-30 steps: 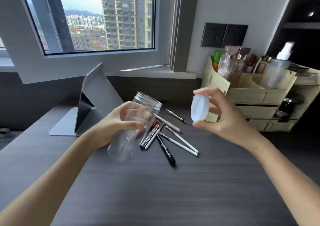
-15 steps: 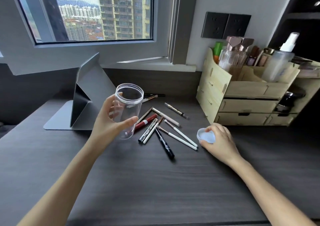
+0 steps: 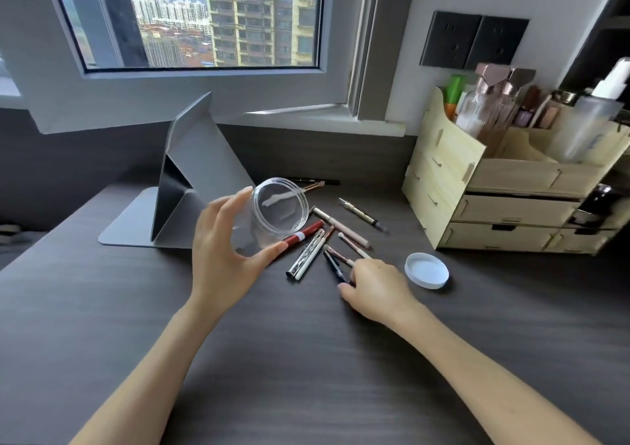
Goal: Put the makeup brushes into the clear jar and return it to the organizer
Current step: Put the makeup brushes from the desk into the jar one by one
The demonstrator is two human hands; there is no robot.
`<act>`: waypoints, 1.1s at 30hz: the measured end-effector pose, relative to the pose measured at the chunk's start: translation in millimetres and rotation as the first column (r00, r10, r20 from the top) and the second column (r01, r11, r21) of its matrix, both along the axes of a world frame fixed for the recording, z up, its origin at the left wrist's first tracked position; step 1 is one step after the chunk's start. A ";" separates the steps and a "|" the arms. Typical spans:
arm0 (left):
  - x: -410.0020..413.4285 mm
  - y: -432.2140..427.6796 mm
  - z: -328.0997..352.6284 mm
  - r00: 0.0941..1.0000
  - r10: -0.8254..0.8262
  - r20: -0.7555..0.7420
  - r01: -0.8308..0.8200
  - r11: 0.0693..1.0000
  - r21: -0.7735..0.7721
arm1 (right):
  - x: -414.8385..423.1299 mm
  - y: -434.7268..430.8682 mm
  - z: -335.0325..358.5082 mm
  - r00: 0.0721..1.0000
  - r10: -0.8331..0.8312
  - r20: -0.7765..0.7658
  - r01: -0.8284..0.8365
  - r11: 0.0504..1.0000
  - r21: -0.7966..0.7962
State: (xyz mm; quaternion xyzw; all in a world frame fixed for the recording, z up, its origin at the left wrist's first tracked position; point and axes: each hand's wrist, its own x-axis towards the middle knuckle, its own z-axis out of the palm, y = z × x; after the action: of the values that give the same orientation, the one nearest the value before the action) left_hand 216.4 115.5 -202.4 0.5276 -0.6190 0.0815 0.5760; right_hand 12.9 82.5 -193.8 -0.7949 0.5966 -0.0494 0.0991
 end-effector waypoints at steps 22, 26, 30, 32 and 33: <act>7.0 -2.2 -2.6 0.998 0.050 0.047 -0.053 0.997 0.053 | 34.8 4.3 54.7 0.575 0.357 0.737 -0.402 0.907 -0.125; 8.0 -0.8 0.3 0.997 0.068 -0.022 -0.067 0.996 0.058 | 30.1 -17.3 47.7 0.406 0.255 0.878 -0.207 0.961 -0.183; 11.2 -1.2 0.9 0.991 0.088 -0.096 -0.083 0.995 0.060 | 34.3 -57.8 4.6 0.850 0.528 0.006 -0.455 0.739 -0.496; 12.0 -1.3 1.1 0.988 0.083 -0.131 -0.076 0.996 0.057 | 36.8 -70.7 -4.1 0.777 0.526 -0.344 -0.629 0.647 -0.431; 12.3 -1.3 1.1 0.986 0.073 -0.151 -0.065 0.996 0.056 | 39.8 -73.6 -2.8 0.732 0.520 -0.440 -0.678 0.620 -0.394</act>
State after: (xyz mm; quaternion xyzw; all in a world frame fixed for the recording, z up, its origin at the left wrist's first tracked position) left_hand 228.7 114.3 -201.3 0.5680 -0.5563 0.0449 0.6048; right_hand 52.8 8.9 -196.6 -0.9419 0.2628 -0.0617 -0.1999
